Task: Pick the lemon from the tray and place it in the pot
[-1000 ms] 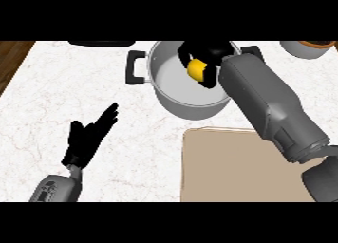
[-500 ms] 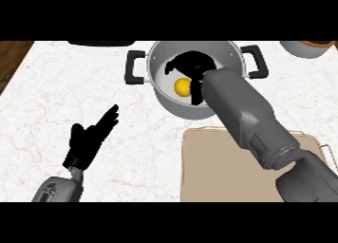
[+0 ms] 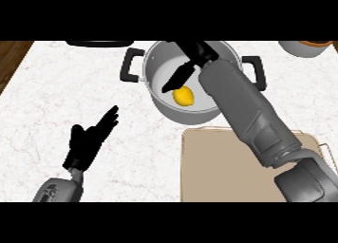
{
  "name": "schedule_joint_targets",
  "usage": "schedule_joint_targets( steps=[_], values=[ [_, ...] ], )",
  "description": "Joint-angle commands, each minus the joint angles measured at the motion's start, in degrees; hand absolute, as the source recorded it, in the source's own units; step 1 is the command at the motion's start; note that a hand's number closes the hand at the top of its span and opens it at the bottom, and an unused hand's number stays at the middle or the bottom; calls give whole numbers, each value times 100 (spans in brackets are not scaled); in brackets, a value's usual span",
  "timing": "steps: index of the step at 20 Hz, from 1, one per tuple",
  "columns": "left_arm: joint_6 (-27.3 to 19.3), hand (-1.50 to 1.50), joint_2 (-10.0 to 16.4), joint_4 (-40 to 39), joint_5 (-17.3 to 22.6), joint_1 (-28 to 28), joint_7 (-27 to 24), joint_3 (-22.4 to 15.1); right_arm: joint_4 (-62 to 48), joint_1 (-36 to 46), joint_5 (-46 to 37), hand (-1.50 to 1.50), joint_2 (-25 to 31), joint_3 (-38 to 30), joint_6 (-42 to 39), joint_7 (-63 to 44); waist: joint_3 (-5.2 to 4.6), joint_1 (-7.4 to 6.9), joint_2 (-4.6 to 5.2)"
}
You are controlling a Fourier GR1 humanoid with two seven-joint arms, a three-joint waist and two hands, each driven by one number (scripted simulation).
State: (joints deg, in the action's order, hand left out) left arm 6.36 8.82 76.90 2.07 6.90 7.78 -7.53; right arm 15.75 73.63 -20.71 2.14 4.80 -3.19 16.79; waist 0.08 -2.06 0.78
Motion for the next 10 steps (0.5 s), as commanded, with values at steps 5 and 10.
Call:
schedule_joint_targets(
  steps=[5,10],
  values=[
    [-31,0,-25,78,-66,68,70,-17,-38,88,1115,-150,676,-1361,340,172,-4,-60,32],
    [121,0,2,10,-34,-51,-142,-10,-242,-72,1436,-150,1408,-1752,-431,702,-4,-102,66]
  ],
)
